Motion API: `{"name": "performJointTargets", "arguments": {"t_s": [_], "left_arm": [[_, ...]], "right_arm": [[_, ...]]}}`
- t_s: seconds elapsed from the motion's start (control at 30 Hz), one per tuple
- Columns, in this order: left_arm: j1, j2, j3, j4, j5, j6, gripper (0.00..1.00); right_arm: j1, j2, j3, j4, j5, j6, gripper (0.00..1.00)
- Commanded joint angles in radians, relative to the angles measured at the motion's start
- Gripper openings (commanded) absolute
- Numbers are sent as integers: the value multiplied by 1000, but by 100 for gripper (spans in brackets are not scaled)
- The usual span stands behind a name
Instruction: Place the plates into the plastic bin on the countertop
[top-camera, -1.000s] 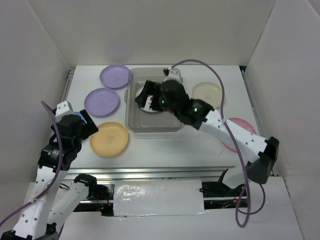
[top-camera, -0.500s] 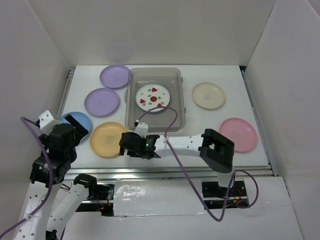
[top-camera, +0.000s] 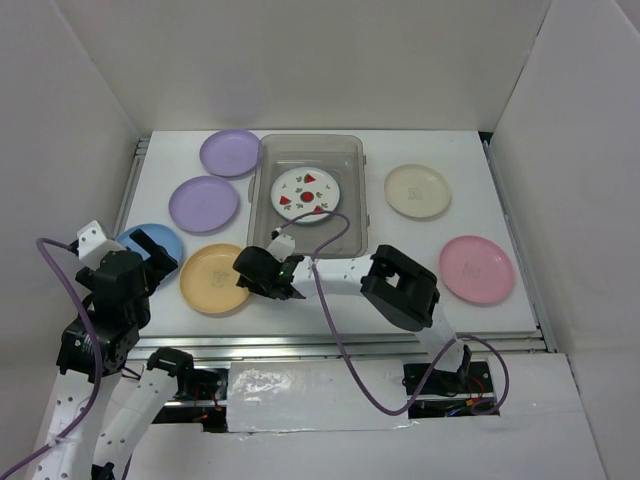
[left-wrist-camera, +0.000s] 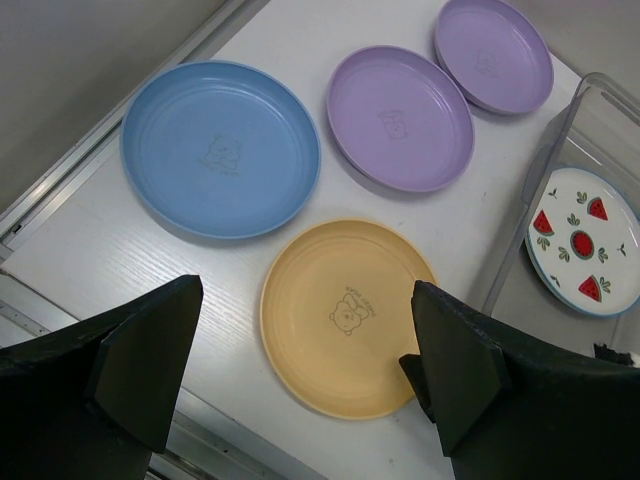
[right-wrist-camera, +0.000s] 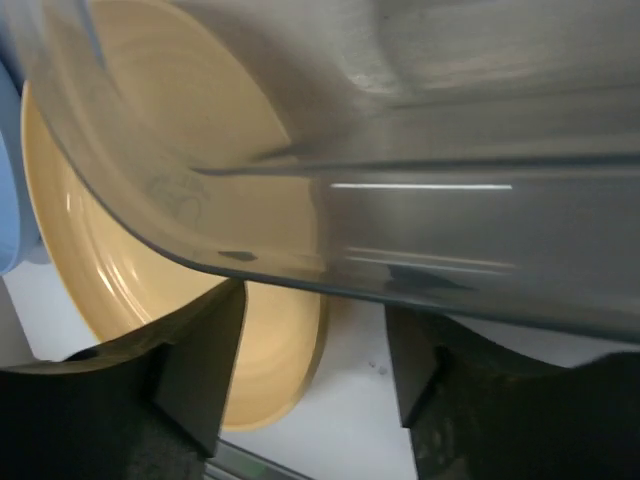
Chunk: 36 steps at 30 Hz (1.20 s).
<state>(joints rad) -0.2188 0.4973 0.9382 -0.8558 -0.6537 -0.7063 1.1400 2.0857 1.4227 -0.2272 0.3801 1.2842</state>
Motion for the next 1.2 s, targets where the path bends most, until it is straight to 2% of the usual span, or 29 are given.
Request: {"name": "performJointTargets", "arguments": {"t_s": [0.0, 0.03, 0.1, 0.2, 0.27, 0.3, 0.37, 0.4, 0.57, 0.9, 1.03, 1.1, 1.17], "left_arm": [[3, 11, 7, 47, 12, 27, 99], [2, 7, 7, 47, 12, 28, 99], [4, 1, 5, 51, 17, 30, 99], [3, -6, 4, 55, 20, 31, 99], [2, -9, 2, 55, 22, 34, 99], [4, -9, 2, 55, 22, 34, 99], [2, -9, 4, 55, 22, 34, 99], [2, -12, 4, 52, 22, 34, 99], [2, -26, 2, 54, 20, 30, 99], [2, -45, 2, 46, 0, 18, 99], [4, -37, 1, 47, 5, 19, 99], [4, -34, -1, 52, 9, 24, 99], [4, -31, -4, 57, 22, 28, 99]], "right_arm": [[-6, 57, 64, -72, 16, 38, 62], [-6, 62, 64, -80, 13, 40, 56], [-8, 68, 62, -84, 3, 40, 50], [-11, 62, 44, -75, -3, 49, 30], [-3, 31, 15, -75, 8, 59, 20], [10, 18, 2, -72, 17, 64, 10], [27, -22, -24, -83, 35, 79, 7], [46, -36, -39, -102, 58, 92, 1], [105, -191, -82, -113, 135, 95, 0], [124, -510, -107, -141, 175, -44, 0], [-24, -588, -96, -175, 168, -160, 0], [-171, -564, -44, -190, 103, -295, 0], [-261, -526, 7, -242, 91, -377, 0]]}}
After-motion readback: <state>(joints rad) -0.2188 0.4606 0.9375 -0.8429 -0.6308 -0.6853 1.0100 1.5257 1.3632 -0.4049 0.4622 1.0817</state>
